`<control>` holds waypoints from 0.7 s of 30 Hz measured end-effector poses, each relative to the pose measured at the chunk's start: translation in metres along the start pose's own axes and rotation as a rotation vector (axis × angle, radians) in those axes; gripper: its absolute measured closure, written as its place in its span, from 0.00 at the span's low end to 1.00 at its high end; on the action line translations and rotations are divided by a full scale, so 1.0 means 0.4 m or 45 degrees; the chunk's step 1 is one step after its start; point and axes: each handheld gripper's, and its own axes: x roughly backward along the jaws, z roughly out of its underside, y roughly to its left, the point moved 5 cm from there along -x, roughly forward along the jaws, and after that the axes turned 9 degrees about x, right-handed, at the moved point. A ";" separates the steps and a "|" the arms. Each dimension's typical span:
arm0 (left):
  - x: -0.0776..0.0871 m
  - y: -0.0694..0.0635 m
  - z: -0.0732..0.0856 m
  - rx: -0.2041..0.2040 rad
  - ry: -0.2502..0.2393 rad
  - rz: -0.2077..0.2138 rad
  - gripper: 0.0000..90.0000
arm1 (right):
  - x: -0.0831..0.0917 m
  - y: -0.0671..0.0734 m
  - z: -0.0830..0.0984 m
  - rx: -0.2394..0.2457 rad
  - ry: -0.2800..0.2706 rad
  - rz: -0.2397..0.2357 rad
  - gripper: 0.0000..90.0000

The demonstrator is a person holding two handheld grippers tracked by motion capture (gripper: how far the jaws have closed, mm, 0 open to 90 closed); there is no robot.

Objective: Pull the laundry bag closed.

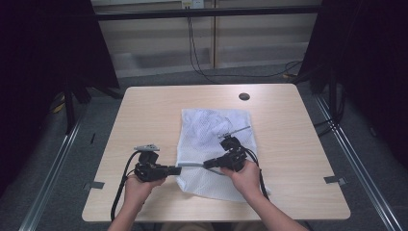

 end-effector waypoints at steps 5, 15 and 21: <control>-0.004 -0.003 0.001 0.003 -0.003 0.005 0.98 | 0.010 -0.008 0.003 -0.008 -0.005 0.002 0.97; -0.002 0.000 0.002 0.006 0.005 0.003 0.98 | 0.023 -0.020 0.014 -0.024 -0.004 0.010 0.97; 0.000 0.003 0.002 0.005 0.010 0.004 0.98 | 0.026 -0.024 0.019 -0.026 -0.001 0.010 0.97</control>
